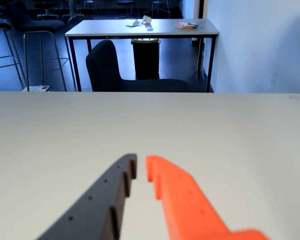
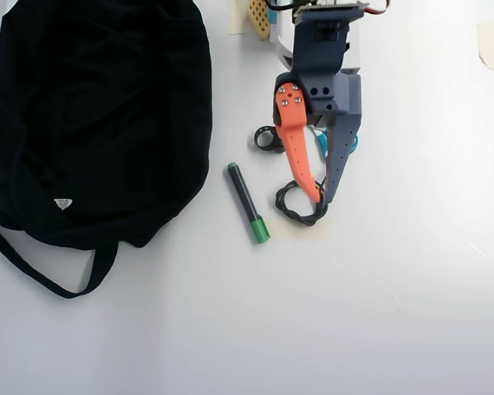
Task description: Put the cable into the black bag
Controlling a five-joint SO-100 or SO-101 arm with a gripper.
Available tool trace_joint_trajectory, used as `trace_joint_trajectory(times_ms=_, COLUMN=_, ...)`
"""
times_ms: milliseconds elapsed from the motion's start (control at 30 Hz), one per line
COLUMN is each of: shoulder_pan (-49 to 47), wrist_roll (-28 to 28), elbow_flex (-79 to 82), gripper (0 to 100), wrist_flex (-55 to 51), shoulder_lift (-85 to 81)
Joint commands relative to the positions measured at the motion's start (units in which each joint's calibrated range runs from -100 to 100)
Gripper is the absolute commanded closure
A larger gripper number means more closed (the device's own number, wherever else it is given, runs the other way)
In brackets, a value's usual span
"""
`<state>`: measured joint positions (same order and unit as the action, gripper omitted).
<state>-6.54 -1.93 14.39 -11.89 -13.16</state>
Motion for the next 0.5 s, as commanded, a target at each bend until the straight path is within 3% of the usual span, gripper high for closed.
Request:
trace_joint_trajectory(times_ms=0, shoulder_pan=0.0, wrist_roll=0.1, elbow_flex=-4.5, gripper=97, wrist_flex=1.5, shoulder_lift=-0.2)
trace_joint_trajectory(times_ms=467, shoulder_pan=0.0, wrist_roll=0.4, elbow_flex=-1.0, gripper=98, wrist_flex=0.9, shoulder_lift=-0.5)
